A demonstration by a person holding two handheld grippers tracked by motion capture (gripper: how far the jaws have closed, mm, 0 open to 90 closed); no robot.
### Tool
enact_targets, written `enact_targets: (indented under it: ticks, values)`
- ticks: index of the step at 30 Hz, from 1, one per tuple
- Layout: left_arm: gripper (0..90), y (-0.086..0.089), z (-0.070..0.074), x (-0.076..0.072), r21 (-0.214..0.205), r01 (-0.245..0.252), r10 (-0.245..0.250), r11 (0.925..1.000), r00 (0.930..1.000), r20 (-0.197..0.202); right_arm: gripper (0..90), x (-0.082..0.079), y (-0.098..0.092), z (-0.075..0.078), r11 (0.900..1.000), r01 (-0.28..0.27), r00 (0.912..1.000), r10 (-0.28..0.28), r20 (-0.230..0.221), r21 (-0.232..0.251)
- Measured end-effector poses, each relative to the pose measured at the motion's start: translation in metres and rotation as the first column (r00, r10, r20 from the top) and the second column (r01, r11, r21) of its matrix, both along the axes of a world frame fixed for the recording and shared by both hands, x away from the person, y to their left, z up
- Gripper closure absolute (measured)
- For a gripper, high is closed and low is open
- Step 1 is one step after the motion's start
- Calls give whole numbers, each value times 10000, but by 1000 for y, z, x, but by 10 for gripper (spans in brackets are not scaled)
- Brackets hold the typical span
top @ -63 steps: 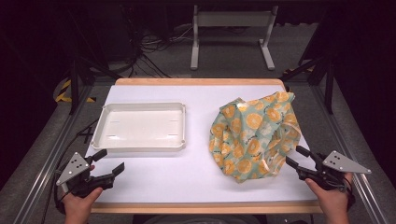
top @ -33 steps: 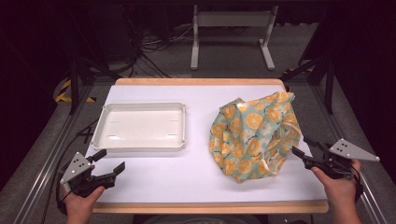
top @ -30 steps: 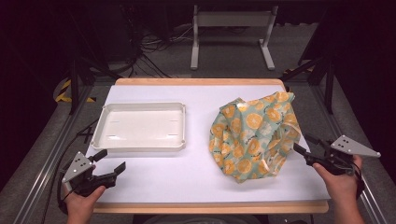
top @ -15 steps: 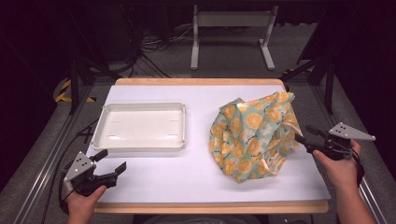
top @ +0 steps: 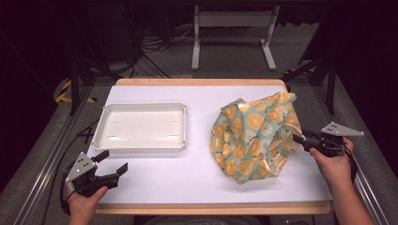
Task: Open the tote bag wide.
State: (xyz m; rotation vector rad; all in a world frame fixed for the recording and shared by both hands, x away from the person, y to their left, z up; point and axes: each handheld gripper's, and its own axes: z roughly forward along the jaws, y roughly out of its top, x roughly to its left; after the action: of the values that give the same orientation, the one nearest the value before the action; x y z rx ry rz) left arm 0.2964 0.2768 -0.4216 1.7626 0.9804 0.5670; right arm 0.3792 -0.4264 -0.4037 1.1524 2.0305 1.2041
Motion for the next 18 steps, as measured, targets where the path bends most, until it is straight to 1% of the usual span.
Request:
enact_targets:
  ticks: [1, 2, 3, 7, 8, 9, 10, 12, 18]
  values:
    - [153, 0, 0, 0, 4, 8, -8, 10000, 10000, -30, 604, 1, 0, -1, 10000, -24, 10000, 24, -59, 44]
    - [153, 0, 0, 0, 4, 8, -8, 10000, 10000, -30, 604, 1, 0, -1, 10000, -24, 10000, 24, -59, 44]
    - [153, 0, 0, 0, -12, -2, 2, 10000, 10000, -25, 641, 1, 0, -2, 10000, -36, 9999, 37, -125, 77]
    - [152, -1, -1, 1, 32, 12, -11, 10000, 10000, -34, 818, 0, 0, -1, 10000, -50, 9999, 49, -90, -31]
    - [152, -2, -1, 1, 21, 12, -12, 10000, 10000, -29, 866, -1, 0, 1, 9999, -58, 10000, 57, -39, -138]
    - [152, -2, -1, 1, 21, 12, -12, 10000, 10000, -29, 866, -1, 0, 1, 9999, -58, 10000, 57, -39, -138]
    - [152, -2, -1, 1, 23, 17, -17, 10000, 10000, -39, 900, -2, 1, 4, 9990, -107, 9999, 109, 35, -435]
    - [152, -3, -2, 1, 69, 71, -71, 10000, 10000, -55, 900, -3, 1, 6, 9986, -92, 9999, 97, 103, -518]
    - [152, -6, -2, 1, 175, 156, -155, 9997, 9999, -64, 900, -8, 0, 16, 9995, -86, 9991, 99, 409, -317]
